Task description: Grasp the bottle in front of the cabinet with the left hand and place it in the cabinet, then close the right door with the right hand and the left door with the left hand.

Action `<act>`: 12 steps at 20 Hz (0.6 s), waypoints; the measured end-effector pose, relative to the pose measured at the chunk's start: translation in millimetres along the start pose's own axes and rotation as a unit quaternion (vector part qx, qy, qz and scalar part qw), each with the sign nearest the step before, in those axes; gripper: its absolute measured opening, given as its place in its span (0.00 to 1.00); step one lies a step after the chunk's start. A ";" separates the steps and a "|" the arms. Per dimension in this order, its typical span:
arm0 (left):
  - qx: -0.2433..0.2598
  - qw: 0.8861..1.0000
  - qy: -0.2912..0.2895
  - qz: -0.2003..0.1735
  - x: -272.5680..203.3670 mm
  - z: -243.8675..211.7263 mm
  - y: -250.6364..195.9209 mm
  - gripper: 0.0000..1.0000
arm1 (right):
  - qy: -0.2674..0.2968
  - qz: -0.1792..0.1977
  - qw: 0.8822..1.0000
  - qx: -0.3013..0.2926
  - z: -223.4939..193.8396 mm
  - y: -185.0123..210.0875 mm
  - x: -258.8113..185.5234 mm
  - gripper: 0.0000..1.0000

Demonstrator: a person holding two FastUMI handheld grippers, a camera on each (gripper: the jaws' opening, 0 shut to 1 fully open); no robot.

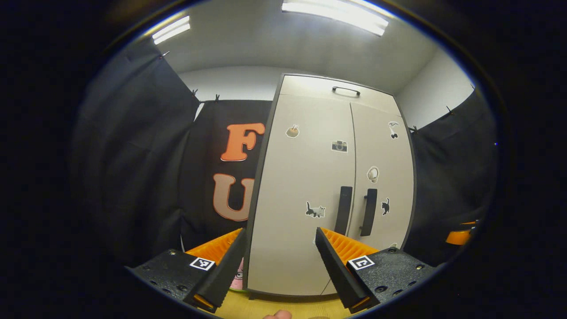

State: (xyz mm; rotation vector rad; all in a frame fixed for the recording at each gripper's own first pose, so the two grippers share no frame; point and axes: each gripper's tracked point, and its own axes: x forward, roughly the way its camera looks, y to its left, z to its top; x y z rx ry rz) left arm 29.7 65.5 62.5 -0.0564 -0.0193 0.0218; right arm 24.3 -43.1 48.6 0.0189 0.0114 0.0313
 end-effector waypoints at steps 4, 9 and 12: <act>0.013 1.000 -0.001 0.027 -31.9 2.3 21.7 0.94 | 0.004 0.015 1.000 0.001 -6.3 11.6 -1.9 0.96; 0.018 0.998 0.006 0.053 -57.5 -8.6 35.1 0.95 | 0.009 0.024 1.000 -0.003 -12.5 20.3 -5.9 0.96; 0.012 0.998 0.012 0.055 -67.0 -14.0 37.3 0.95 | 0.004 0.023 1.000 -0.002 -9.1 22.0 -7.4 0.96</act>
